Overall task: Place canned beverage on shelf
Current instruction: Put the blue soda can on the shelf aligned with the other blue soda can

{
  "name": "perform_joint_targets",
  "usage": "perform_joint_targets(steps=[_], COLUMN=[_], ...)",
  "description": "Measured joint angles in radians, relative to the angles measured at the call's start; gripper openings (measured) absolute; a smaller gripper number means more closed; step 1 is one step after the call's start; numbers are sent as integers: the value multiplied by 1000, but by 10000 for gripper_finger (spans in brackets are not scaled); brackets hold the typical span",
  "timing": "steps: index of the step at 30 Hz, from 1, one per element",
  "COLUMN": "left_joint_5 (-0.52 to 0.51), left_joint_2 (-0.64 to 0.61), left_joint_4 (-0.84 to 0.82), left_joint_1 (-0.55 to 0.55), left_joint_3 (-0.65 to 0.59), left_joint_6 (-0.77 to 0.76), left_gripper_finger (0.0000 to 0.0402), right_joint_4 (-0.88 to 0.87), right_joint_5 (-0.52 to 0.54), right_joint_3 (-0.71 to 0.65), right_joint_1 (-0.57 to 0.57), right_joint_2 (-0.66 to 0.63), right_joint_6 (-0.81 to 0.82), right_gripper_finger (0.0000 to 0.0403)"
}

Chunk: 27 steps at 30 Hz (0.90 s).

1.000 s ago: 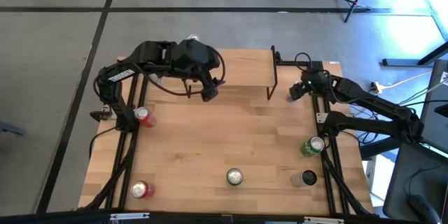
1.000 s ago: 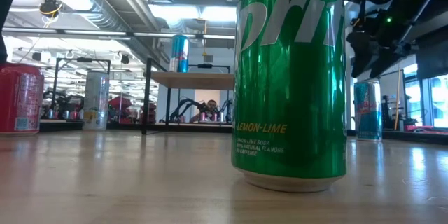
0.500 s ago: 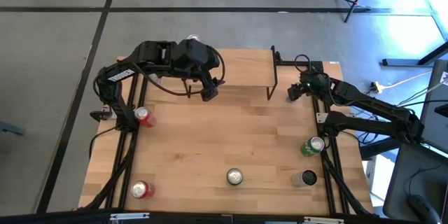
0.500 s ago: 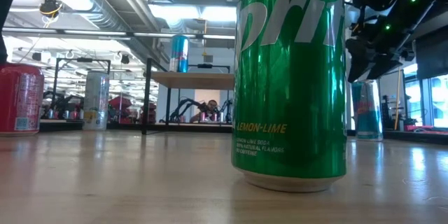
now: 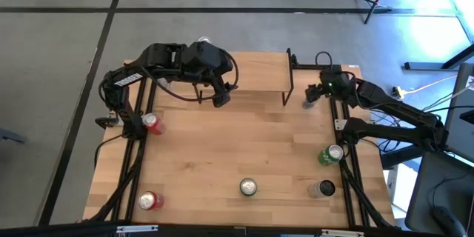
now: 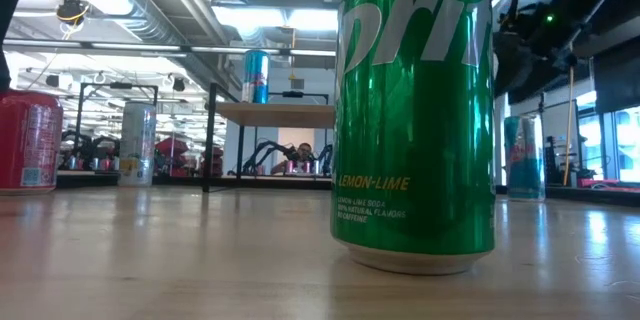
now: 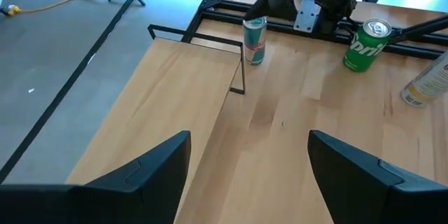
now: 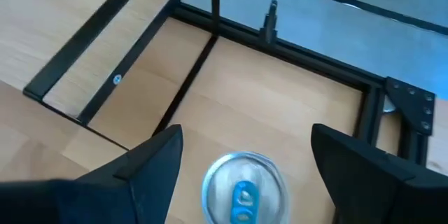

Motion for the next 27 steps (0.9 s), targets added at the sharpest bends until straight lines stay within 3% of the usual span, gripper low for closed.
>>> perform_joint_targets(steps=[27], left_joint_5=[0], left_joint_2=[0], left_joint_4=[-1], left_joint_1=[0], left_joint_3=[0], left_joint_6=[0], left_gripper_finger=[273], right_joint_4=[60], right_joint_5=[-56], right_joint_3=[-174], right_joint_1=[0], right_joint_2=[8], right_joint_6=[41], right_gripper_finger=[303])
